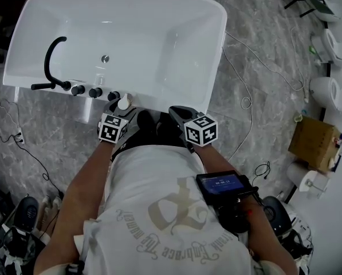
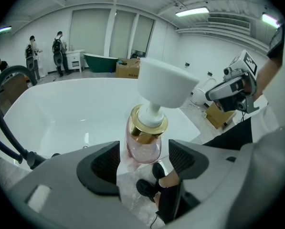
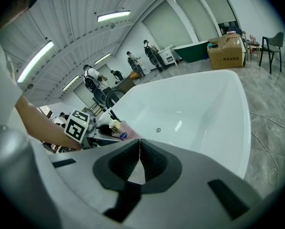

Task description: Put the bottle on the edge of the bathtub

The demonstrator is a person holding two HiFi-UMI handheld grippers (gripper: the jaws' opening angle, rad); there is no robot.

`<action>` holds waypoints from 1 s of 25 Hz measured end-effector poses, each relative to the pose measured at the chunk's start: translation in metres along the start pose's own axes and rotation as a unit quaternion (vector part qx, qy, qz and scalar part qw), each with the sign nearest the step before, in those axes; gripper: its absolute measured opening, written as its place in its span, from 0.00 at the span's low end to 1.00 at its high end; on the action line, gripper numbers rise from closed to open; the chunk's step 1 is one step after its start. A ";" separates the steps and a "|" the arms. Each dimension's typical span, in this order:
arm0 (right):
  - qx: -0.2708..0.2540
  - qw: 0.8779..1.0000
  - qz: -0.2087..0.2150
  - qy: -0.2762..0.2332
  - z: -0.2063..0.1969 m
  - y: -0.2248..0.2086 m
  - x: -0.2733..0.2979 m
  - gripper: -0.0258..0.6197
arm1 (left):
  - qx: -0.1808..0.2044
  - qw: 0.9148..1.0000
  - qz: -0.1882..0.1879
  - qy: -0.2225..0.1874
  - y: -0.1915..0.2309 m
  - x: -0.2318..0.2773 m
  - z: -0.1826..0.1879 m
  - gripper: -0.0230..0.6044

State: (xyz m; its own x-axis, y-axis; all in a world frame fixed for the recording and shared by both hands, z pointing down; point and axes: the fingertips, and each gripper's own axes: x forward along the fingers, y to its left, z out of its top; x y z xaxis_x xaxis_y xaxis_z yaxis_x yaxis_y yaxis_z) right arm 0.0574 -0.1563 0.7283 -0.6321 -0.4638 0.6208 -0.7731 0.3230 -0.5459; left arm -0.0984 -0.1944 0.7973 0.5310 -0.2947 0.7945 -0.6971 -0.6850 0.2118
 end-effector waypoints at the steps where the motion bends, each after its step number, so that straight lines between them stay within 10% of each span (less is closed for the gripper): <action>1: -0.001 1.000 0.001 0.000 -0.001 0.001 -0.001 0.05 | 0.003 1.000 0.000 -0.002 -0.001 -0.002 0.000 0.55; 25: -0.050 0.998 0.014 -0.047 0.022 0.045 -0.004 0.05 | -0.075 0.988 0.006 -0.132 0.001 -0.113 0.020 0.46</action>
State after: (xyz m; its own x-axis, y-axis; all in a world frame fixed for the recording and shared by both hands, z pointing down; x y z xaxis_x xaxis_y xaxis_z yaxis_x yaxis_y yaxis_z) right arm 0.0262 -0.1574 0.6884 -0.6490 -0.5269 0.5489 -0.7600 0.4149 -0.5003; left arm -0.1496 -0.1751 0.6962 0.6162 -0.4785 0.6255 -0.7566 -0.5804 0.3013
